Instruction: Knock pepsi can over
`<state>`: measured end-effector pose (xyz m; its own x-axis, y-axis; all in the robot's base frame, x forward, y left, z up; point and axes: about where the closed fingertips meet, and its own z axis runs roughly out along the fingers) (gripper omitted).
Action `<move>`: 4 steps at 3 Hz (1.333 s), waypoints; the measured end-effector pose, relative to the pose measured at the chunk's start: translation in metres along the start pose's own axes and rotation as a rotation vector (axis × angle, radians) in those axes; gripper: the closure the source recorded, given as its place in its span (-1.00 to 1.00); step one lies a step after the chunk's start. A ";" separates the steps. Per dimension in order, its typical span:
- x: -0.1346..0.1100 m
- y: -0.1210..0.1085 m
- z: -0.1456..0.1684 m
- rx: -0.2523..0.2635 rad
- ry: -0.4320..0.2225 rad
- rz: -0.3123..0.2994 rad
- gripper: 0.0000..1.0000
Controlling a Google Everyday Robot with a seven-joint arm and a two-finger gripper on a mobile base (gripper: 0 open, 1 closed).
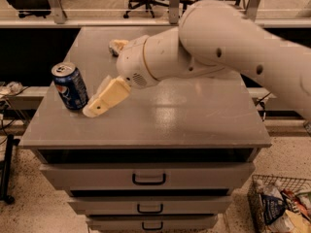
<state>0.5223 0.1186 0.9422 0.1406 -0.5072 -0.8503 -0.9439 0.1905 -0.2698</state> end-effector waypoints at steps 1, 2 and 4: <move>-0.011 -0.010 0.045 -0.002 -0.107 0.001 -1.00; -0.012 -0.019 0.082 -0.020 -0.182 0.032 -1.00; 0.001 -0.012 0.131 -0.081 -0.210 0.094 -0.66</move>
Offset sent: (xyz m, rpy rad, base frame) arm 0.0701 0.1029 -0.0423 0.2779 0.0377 0.0693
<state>0.5724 0.2255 0.8853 0.1021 -0.3030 -0.9475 -0.9755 0.1563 -0.1551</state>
